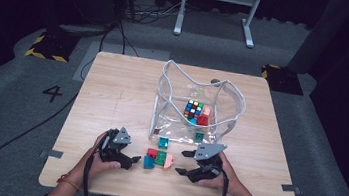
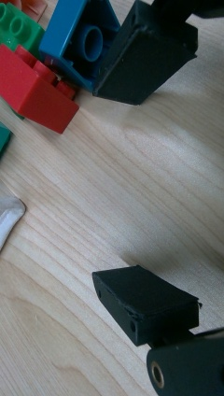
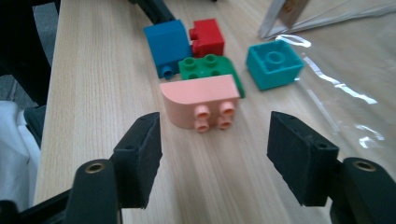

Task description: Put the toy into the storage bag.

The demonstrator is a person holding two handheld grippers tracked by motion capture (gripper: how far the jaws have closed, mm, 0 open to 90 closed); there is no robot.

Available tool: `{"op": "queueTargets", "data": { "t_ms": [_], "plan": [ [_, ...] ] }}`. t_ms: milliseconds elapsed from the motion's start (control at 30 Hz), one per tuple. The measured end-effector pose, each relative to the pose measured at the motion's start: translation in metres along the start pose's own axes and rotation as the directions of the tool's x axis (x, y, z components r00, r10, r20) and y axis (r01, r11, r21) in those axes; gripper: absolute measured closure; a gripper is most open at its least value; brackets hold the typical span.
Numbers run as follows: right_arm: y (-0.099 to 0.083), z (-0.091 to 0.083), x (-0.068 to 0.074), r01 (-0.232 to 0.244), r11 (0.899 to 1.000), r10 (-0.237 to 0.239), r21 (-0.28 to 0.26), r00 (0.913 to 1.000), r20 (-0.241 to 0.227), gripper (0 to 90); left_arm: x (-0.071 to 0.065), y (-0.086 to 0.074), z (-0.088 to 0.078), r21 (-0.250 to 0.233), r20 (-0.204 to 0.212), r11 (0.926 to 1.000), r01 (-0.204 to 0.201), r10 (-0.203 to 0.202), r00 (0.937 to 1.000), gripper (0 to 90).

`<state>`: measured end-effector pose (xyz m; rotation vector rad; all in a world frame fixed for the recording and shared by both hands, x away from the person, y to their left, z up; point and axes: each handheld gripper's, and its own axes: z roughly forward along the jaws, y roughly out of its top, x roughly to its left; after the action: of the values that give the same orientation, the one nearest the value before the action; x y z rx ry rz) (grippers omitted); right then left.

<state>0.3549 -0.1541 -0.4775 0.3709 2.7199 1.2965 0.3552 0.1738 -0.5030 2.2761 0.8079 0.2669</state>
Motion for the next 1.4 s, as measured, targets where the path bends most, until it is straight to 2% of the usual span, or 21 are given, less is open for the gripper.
{"op": "queueTargets", "data": {
  "t_ms": [67,100,133,167,200,267,333,467,567,600,733,767,867,900,933,1067,1133,1200,1233,1367,1400],
  "plan": [
    [0.000,0.011,0.002,-0.002,1.000,0.002,0.010,0.9999,-0.011,32.0,0.000,0.000,0.000,0.001,-0.001,1.0000,0.000,0.000,1.0000,11.7],
    [0.000,0.015,0.005,-0.031,0.999,0.031,0.035,0.9995,-0.004,30.2,0.000,0.000,0.000,0.000,-0.001,1.0000,0.000,0.000,1.0000,11.7],
    [0.000,0.019,0.003,0.006,1.000,-0.006,0.020,1.0000,-0.005,28.8,0.000,0.000,0.000,0.000,0.000,1.0000,0.001,-0.001,1.0000,11.7],
    [0.000,0.022,0.003,-0.005,1.000,0.005,0.004,1.0000,-0.002,27.7,0.000,0.000,0.000,0.001,-0.001,1.0000,0.000,0.000,1.0000,11.7],
    [0.000,0.023,0.005,-0.064,0.998,0.063,0.020,0.9980,0.004,26.6,0.000,0.000,0.000,0.000,0.000,1.0000,0.000,0.000,1.0000,11.7],
    [0.000,0.027,0.002,-0.044,0.999,0.044,0.023,0.9990,0.005,23.8,0.000,0.000,0.000,0.000,0.000,1.0000,0.000,0.000,1.0000,11.7],
    [0.001,0.032,0.004,-0.080,0.997,0.080,0.024,0.9968,0.001,23.1,0.000,0.000,0.000,0.000,0.000,1.0000,-0.001,0.001,1.0000,11.7],
    [0.002,0.042,0.007,-0.036,0.999,0.036,0.023,0.9993,-0.003,22.5,0.000,0.000,0.000,0.000,0.003,1.0000,-0.002,0.002,1.0000,11.7],
    [0.005,0.047,0.007,0.005,1.000,-0.006,0.030,0.9997,0.026,23.5,0.000,0.000,0.000,0.000,0.002,1.0000,-0.001,0.001,1.0000,11.7],
    [0.006,0.048,0.010,-0.032,0.999,0.030,0.038,0.9991,0.031,23.5,0.000,0.000,0.000,0.000,0.003,1.0000,-0.002,0.002,1.0000,11.7],
    [0.008,0.052,0.007,0.002,1.000,-0.003,0.023,0.9993,0.036,25.4,0.000,0.000,0.000,0.000,0.002,1.0000,-0.002,0.002,1.0000,11.7],
    [0.009,0.053,0.009,-0.016,1.000,0.015,0.023,0.9987,0.048,27.8,0.000,0.000,0.000,0.000,0.003,1.0000,-0.002,0.002,1.0000,11.7],
    [0.008,0.050,0.009,-0.006,1.000,0.006,0.011,0.9989,0.046,36.4,0.000,0.000,0.000,0.000,0.002,1.0000,-0.001,0.001,1.0000,11.7],
    [0.007,0.048,0.012,-0.054,0.998,0.052,0.025,0.9972,0.054,39.1,0.000,0.000,0.000,0.000,0.003,1.0000,-0.002,0.002,1.0000,11.7],
    [0.007,0.048,0.010,-0.049,0.999,0.049,0.003,0.9977,0.046,40.7,0.000,0.000,0.000,0.000,0.003,1.0000,-0.002,0.002,1.0000,11.7],
    [0.003,0.044,0.006,-0.034,0.999,0.035,-0.015,0.9986,0.041,41.5,0.000,0.000,0.000,-0.001,0.002,1.0000,-0.002,0.002,1.0000,11.7],
    [0.002,0.038,0.008,-0.072,0.997,0.072,0.008,0.9963,0.047,41.6,0.000,0.000,0.000,-0.001,0.002,1.0000,-0.001,0.001,1.0000,11.7],
    [0.001,0.036,0.006,-0.018,1.000,0.018,-0.012,0.9985,0.051,41.7,0.000,0.000,0.000,-0.001,0.002,1.0000,-0.001,0.001,1.0000,11.7],
    [0.001,0.032,0.008,-0.048,0.999,0.048,0.002,0.9974,0.053,41.7,0.000,0.000,0.000,-0.001,0.002,1.0000,-0.002,0.002,1.0000,11.7],
    [-0.001,0.018,-0.001,-0.020,0.999,0.022,-0.049,0.9982,0.055,41.8,0.000,0.000,0.000,0.000,0.002,1.0000,-0.002,0.002,1.0000,11.6],
    [-0.002,0.015,-0.003,-0.028,0.999,0.031,-0.046,0.9980,0.056,41.8,0.000,0.000,0.000,0.000,0.002,1.0000,-0.002,0.002,1.0000,11.6]
  ]
}}
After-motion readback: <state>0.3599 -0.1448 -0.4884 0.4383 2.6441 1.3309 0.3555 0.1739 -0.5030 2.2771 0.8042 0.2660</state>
